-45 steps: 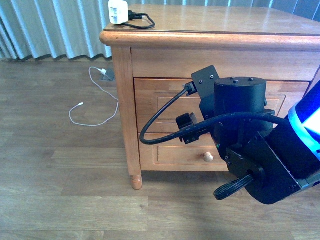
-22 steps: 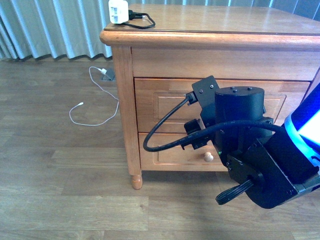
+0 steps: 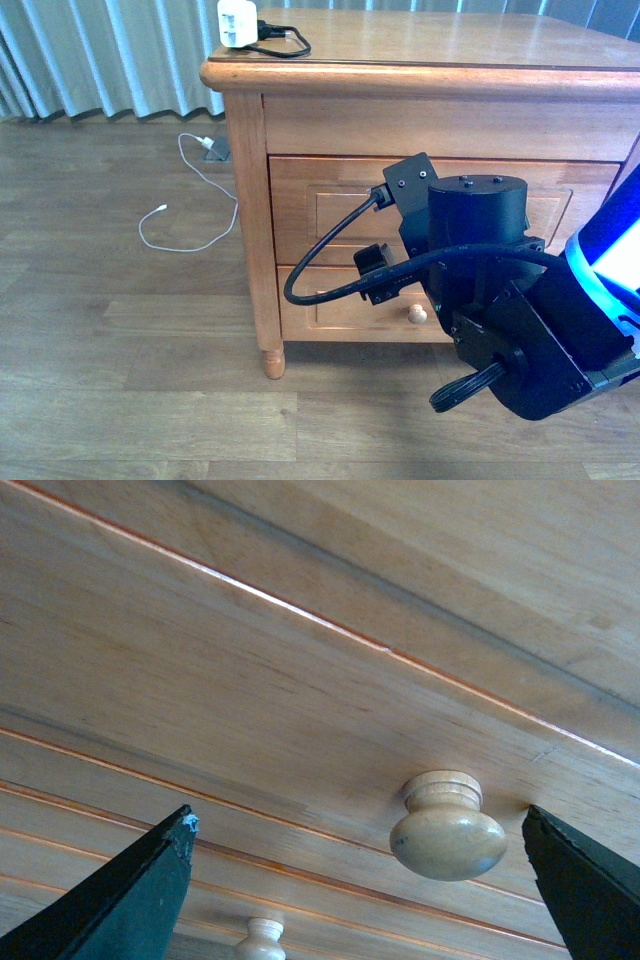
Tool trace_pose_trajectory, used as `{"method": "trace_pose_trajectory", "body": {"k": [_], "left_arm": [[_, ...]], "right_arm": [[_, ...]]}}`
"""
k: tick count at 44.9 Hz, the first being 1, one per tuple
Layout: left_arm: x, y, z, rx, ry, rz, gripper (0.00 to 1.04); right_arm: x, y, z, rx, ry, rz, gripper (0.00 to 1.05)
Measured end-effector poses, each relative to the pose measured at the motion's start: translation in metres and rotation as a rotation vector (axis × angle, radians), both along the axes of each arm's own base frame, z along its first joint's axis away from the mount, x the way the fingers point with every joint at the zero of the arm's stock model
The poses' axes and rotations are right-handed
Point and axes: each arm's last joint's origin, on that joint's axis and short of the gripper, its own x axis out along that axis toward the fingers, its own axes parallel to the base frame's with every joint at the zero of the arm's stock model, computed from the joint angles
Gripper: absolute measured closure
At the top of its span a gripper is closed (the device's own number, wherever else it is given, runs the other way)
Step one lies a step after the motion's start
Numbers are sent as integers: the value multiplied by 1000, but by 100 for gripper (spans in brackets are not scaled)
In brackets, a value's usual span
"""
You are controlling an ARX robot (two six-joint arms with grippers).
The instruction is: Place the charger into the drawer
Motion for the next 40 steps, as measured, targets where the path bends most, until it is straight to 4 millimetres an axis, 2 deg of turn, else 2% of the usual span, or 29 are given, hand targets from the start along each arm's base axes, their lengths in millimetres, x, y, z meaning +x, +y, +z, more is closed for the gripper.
{"method": "trace_pose_trajectory", "body": {"k": [12, 15, 19, 27, 34, 37, 40], "left_arm": [[0, 0, 0, 0, 0, 0, 6], [0, 0, 0, 0, 0, 0, 6], [0, 0, 0, 0, 0, 0, 6], [0, 0, 0, 0, 0, 0, 6], [0, 0, 0, 0, 0, 0, 6], [0, 0, 0, 0, 0, 0, 6], [0, 0, 0, 0, 0, 0, 6]], "right_arm": [[-1, -2, 8, 14, -17, 0, 9], [-1, -2, 11, 16, -25, -3, 19], [-2, -2, 14, 18, -28, 2, 16], [-2, -2, 15, 13, -31, 2, 50], [-2, -2, 15, 11, -30, 4, 46], [-2, -2, 15, 10, -30, 3, 39], [-1, -2, 15, 9, -31, 4, 41]]}}
